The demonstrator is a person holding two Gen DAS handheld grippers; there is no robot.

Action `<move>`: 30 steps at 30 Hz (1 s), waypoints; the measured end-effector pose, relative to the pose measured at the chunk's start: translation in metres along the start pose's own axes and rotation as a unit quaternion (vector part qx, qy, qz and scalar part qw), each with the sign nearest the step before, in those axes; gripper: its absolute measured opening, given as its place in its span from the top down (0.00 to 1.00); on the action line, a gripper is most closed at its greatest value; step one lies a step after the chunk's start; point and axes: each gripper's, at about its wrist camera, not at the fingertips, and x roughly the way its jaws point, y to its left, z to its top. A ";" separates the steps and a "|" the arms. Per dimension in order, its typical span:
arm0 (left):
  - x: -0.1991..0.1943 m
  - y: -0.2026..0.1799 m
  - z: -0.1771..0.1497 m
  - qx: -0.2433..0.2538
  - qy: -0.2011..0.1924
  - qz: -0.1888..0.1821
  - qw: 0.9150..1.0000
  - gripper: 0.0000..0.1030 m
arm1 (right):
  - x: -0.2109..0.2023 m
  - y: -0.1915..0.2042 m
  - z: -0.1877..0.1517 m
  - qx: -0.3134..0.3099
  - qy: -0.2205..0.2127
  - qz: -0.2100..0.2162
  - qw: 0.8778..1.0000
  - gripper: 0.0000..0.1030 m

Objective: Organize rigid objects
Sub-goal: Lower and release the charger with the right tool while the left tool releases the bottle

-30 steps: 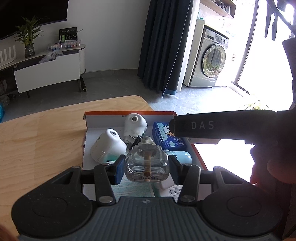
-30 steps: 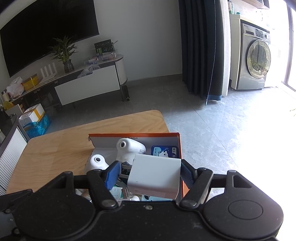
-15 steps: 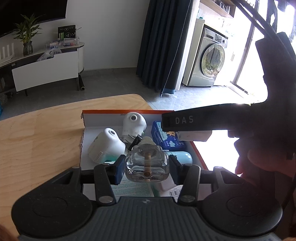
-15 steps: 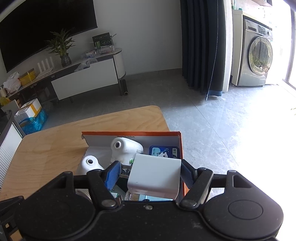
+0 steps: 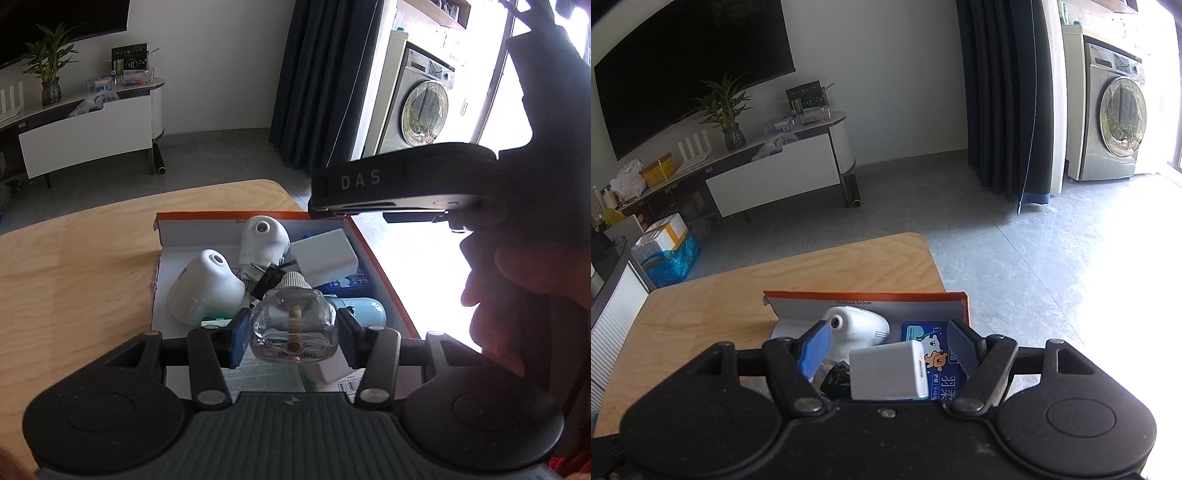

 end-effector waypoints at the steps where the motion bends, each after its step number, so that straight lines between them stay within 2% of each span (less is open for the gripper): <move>1: 0.000 0.000 0.000 -0.001 0.000 -0.001 1.000 0.52 | -0.003 0.000 0.000 -0.002 -0.003 -0.004 1.000 0.19; 12: 0.010 -0.014 0.001 0.002 0.011 -0.022 1.000 0.52 | -0.043 -0.011 -0.012 0.002 -0.028 -0.035 0.999 0.19; 15: 0.008 -0.020 0.002 0.006 0.005 -0.014 1.000 0.50 | -0.053 -0.013 -0.018 0.003 -0.034 -0.038 0.999 0.18; 16: 0.006 -0.021 0.002 0.008 0.005 -0.011 1.000 0.46 | -0.056 -0.013 -0.020 0.003 -0.035 -0.039 0.999 0.18; 17: 0.004 -0.023 0.002 0.009 0.003 -0.007 1.000 0.37 | -0.058 -0.013 -0.021 0.002 -0.035 -0.039 0.999 0.17; 23: -0.011 -0.025 0.000 0.011 -0.003 0.017 1.000 0.26 | -0.074 -0.012 -0.029 0.005 -0.041 -0.040 0.998 0.16; 30: -0.034 -0.025 -0.005 0.008 -0.008 0.053 0.999 0.04 | -0.100 -0.008 -0.042 0.000 -0.051 -0.043 0.998 0.16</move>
